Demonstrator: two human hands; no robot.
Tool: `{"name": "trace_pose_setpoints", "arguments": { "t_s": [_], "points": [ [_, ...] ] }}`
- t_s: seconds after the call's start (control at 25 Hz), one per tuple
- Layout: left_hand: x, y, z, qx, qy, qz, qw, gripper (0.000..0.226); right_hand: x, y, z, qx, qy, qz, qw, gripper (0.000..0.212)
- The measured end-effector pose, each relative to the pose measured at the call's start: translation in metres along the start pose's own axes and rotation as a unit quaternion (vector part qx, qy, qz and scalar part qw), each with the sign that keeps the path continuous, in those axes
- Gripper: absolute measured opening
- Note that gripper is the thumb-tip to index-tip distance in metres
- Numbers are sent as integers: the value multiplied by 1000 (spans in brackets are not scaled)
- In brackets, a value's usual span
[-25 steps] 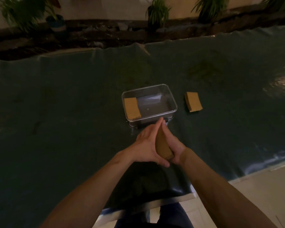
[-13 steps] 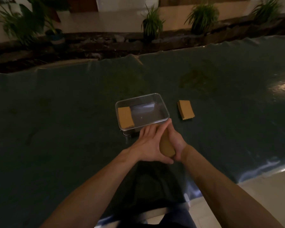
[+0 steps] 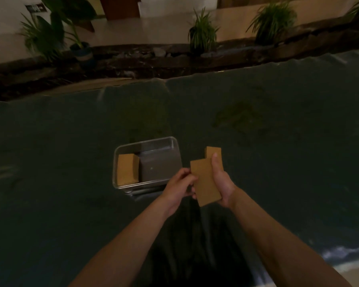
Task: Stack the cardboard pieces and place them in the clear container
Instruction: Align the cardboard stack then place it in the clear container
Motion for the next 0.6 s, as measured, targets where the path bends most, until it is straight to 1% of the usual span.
{"name": "trace_pose_setpoints", "arguments": {
  "t_s": [0.2, 0.32, 0.4, 0.48, 0.52, 0.6],
  "points": [
    [38, 6, 41, -5, 38, -37, 999, 34, 6, -23, -44, -3, 22, 14, 1000, 62],
    [55, 1, 54, -25, 82, -60, 994, 33, 16, -27, -58, -31, 42, 23, 998, 59],
    [64, -2, 56, -36, 106, -72, 991, 30, 24, -27, -64, -87, 73, 17, 993, 62],
    [74, -2, 55, -44, 131, -87, 987, 27, 33, -25, -70, -167, 121, -11, 978, 63],
    [78, -1, 54, -46, 148, -92, 984, 26, 35, -26, -71, -210, 143, -30, 967, 61],
    [88, 2, 53, -19, 181, -94, 979, 23, 40, -29, -77, -310, 161, -64, 935, 47]
  ]
}}
Point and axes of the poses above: each hand's wrist, its own x-axis towards the middle knuckle, its own z-axis out of the palm, y = z × x, the point moved 2 cm from there along x, towards the middle knuckle, and after that the axes turned 6 degrees about -y, right-handed, at the moved point
